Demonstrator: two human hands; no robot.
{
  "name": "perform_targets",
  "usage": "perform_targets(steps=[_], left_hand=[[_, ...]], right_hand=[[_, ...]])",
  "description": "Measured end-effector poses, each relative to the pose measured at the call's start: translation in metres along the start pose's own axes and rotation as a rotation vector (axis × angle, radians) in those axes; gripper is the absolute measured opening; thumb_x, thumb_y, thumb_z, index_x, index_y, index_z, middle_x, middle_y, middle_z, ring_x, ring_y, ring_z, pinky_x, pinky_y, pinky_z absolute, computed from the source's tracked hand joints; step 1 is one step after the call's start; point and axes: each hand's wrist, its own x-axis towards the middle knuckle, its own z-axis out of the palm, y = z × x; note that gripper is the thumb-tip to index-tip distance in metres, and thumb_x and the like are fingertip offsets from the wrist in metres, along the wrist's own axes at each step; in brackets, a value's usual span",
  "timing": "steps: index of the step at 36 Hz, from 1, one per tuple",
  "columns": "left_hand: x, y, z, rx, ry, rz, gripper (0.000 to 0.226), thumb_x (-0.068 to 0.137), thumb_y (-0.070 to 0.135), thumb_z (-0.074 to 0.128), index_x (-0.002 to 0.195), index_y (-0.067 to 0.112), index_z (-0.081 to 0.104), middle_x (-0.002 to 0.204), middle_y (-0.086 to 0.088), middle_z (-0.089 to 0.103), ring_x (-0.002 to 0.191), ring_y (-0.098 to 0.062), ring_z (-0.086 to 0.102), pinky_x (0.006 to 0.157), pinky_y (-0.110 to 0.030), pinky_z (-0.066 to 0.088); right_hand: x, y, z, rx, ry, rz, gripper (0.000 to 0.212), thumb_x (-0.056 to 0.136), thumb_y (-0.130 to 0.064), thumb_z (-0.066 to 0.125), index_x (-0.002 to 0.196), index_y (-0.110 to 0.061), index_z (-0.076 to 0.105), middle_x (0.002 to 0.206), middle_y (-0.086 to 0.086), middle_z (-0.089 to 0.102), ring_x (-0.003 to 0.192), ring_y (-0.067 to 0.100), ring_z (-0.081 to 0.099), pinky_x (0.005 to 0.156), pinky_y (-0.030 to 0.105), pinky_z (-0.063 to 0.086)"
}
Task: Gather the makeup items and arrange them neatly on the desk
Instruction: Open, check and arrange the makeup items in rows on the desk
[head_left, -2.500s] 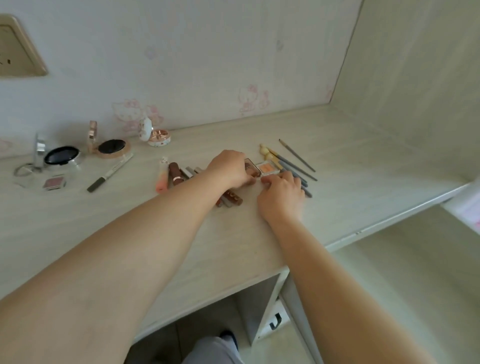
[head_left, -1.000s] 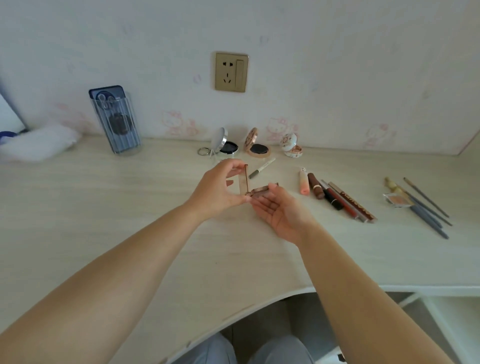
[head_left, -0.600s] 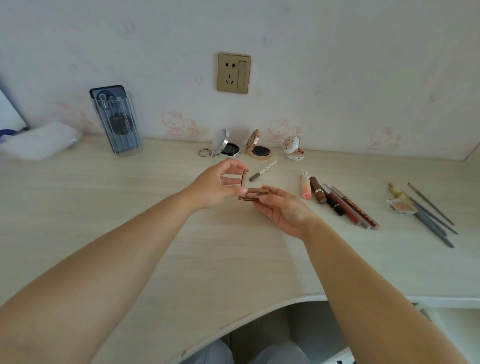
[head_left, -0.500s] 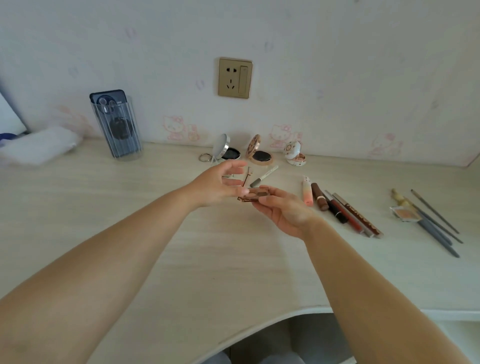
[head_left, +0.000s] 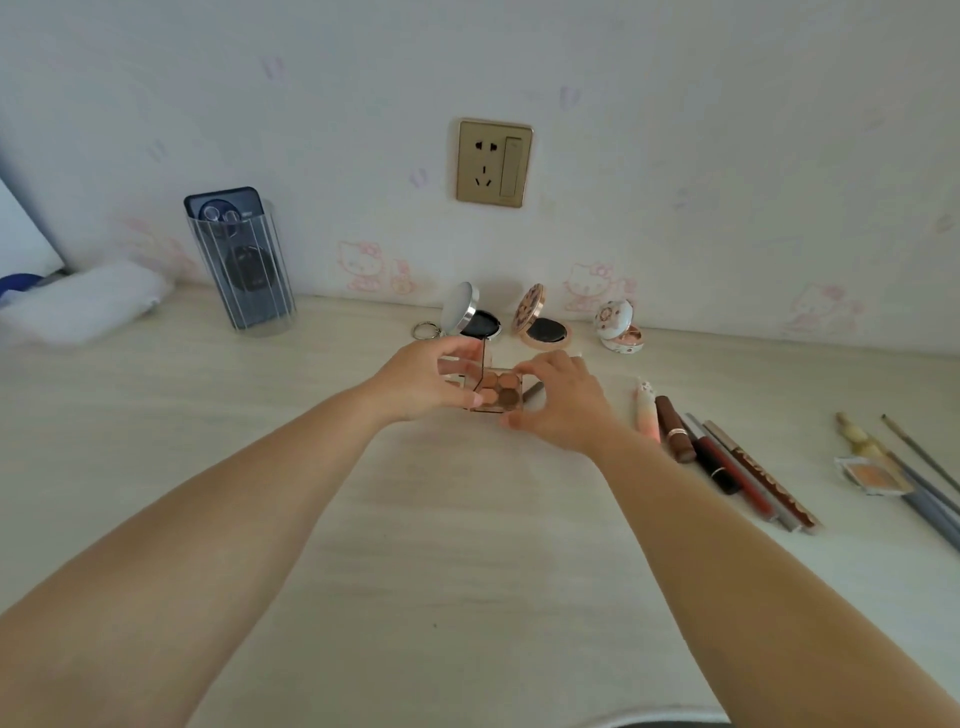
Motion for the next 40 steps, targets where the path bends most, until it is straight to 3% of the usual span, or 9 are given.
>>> perform_targets(steps=[4, 10, 15, 21, 27, 30, 36, 40], left_hand=[[0.004, -0.009, 0.0, -0.001, 0.019, -0.013, 0.062, 0.072, 0.002, 0.077, 0.125, 0.023, 0.052, 0.117, 0.011, 0.059, 0.114, -0.004, 0.053, 0.101, -0.028, 0.043], [0.006, -0.01, 0.012, -0.014, 0.015, -0.005, 0.065, 0.074, 0.0, 0.075, 0.131, 0.015, 0.049, 0.121, 0.008, 0.057, 0.112, -0.003, 0.054, 0.104, -0.028, 0.041], [0.015, -0.008, 0.029, -0.001, -0.006, 0.011, 0.065, 0.075, 0.001, 0.074, 0.133, 0.019, 0.048, 0.123, 0.009, 0.057, 0.123, -0.007, 0.049, 0.085, -0.003, 0.039], [0.023, -0.005, 0.045, -0.001, -0.037, 0.018, 0.066, 0.076, 0.0, 0.073, 0.134, 0.018, 0.047, 0.127, 0.006, 0.056, 0.126, -0.012, 0.049, 0.089, -0.011, 0.038], [0.031, -0.005, 0.049, 0.035, -0.044, 0.001, 0.077, 0.076, 0.005, 0.075, 0.141, 0.024, 0.038, 0.132, -0.001, 0.053, 0.123, -0.015, 0.051, 0.106, -0.031, 0.039], [0.036, -0.006, 0.048, 0.09, -0.048, 0.004, 0.079, 0.077, 0.009, 0.074, 0.142, 0.033, 0.035, 0.132, 0.001, 0.054, 0.122, -0.012, 0.051, 0.107, -0.029, 0.036], [0.044, -0.01, 0.053, 0.181, -0.011, 0.012, 0.077, 0.082, 0.01, 0.07, 0.146, 0.026, 0.031, 0.138, -0.001, 0.051, 0.132, -0.011, 0.043, 0.105, -0.018, 0.026], [0.045, -0.01, 0.062, 0.121, 0.03, 0.046, 0.068, 0.084, 0.007, 0.066, 0.142, 0.025, 0.037, 0.127, 0.015, 0.052, 0.13, -0.007, 0.043, 0.11, -0.021, 0.028]], right_hand=[[0.009, 0.004, 0.005, -0.085, -0.066, -0.011, 0.07, 0.076, -0.053, 0.067, 0.137, -0.028, 0.041, 0.14, -0.003, 0.041, 0.132, 0.019, 0.031, 0.108, 0.032, 0.025], [0.009, 0.014, 0.006, -0.131, -0.09, 0.009, 0.07, 0.077, -0.057, 0.063, 0.137, -0.028, 0.041, 0.133, -0.002, 0.046, 0.127, 0.02, 0.036, 0.105, 0.033, 0.027], [0.001, 0.027, -0.004, -0.215, -0.085, 0.024, 0.069, 0.078, -0.06, 0.06, 0.137, -0.029, 0.041, 0.131, -0.001, 0.046, 0.125, 0.021, 0.037, 0.104, 0.033, 0.028], [-0.007, 0.039, -0.014, -0.278, -0.106, 0.066, 0.069, 0.078, -0.064, 0.057, 0.136, -0.031, 0.041, 0.133, -0.002, 0.045, 0.127, 0.022, 0.037, 0.105, 0.035, 0.029], [-0.007, 0.037, -0.019, -0.409, -0.131, 0.08, 0.066, 0.078, -0.069, 0.05, 0.131, -0.03, 0.047, 0.13, 0.003, 0.048, 0.125, 0.025, 0.036, 0.102, 0.037, 0.029], [-0.002, 0.035, -0.017, -0.411, -0.131, 0.085, 0.061, 0.077, -0.069, 0.049, 0.124, -0.03, 0.055, 0.131, 0.004, 0.045, 0.126, 0.026, 0.033, 0.104, 0.037, 0.028], [0.007, 0.04, -0.014, -0.325, -0.14, 0.126, 0.063, 0.078, -0.068, 0.049, 0.129, -0.032, 0.053, 0.148, 0.004, 0.03, 0.14, 0.026, 0.016, 0.115, 0.041, 0.016], [0.007, 0.045, -0.009, -0.275, -0.079, 0.142, 0.06, 0.08, -0.066, 0.048, 0.129, -0.032, 0.051, 0.15, 0.003, 0.028, 0.141, 0.025, 0.013, 0.117, 0.041, 0.014]])
